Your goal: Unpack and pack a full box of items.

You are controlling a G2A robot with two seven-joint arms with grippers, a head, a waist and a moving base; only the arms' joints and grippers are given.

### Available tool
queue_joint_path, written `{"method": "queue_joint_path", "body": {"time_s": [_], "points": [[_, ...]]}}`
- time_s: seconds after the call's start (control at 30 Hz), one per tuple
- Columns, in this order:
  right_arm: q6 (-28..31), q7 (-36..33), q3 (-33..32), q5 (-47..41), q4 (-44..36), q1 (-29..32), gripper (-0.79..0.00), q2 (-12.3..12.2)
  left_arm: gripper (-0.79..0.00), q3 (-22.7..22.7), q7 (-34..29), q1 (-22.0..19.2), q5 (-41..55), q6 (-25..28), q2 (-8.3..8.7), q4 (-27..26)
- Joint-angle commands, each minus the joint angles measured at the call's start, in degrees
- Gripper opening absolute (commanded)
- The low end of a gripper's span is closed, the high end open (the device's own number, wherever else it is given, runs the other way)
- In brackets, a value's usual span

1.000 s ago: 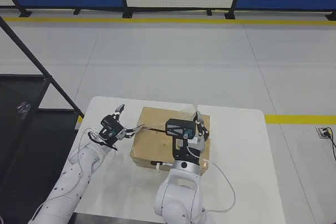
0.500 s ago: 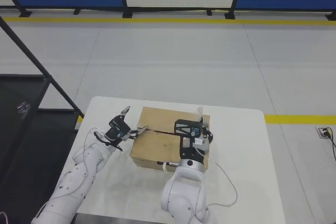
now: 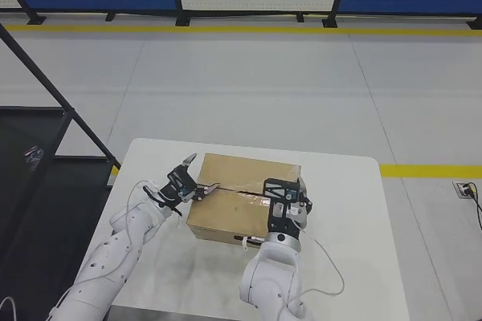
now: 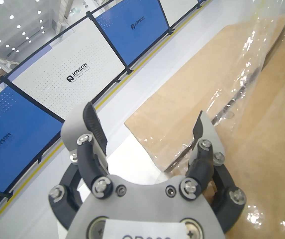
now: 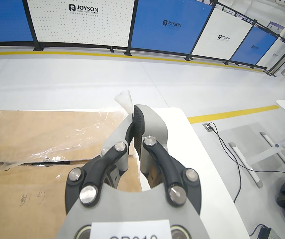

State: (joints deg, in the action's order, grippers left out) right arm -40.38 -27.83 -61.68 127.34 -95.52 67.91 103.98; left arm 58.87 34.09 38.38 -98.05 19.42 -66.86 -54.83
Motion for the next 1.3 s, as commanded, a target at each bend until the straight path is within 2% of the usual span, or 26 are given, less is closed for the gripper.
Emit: {"method": "queue_joint_path", "body": {"time_s": [0.0, 0.4, 0.93, 0.97, 1.0, 1.07, 1.27], "points": [[-0.2, 0.1, -0.4, -0.4, 0.5, -0.1, -0.785, 0.0, -0.034, -0.3, -0.3, -0.1, -0.1, 0.0, -0.17, -0.2], [-0.6, 0.6, -1.5, -1.5, 2.1, -0.9, -0.785, 0.2, -0.037, -4.6, -2.7, -2.0, -0.9, -0.1, -2.10, -0.5], [0.2, 1.0, -3.3, -3.1, 2.9, -0.3, -0.785, 0.1, -0.043, -9.3, -3.2, -4.9, -1.4, -1.5, -5.00, 2.9], [0.3, 0.9, -3.4, -3.2, 3.0, -0.4, -0.628, 0.1, -0.043, -9.4, -3.2, -5.0, -1.4, -1.6, -5.11, 3.2], [0.4, 0.9, -3.5, -3.2, 3.0, -0.4, -0.539, 0.1, -0.046, -9.5, -3.1, -5.1, -1.6, -1.7, -5.21, 3.5], [0.6, 0.7, -3.7, -3.3, 3.2, -0.5, -0.551, 0.2, -0.046, -9.6, -3.0, -5.4, -1.7, -1.8, -5.39, 4.1], [1.4, -0.1, -4.8, -3.2, 3.7, -1.5, -0.523, 0.3, -0.046, -9.8, -2.4, -5.9, -2.0, -1.8, -5.82, 5.6]]}}
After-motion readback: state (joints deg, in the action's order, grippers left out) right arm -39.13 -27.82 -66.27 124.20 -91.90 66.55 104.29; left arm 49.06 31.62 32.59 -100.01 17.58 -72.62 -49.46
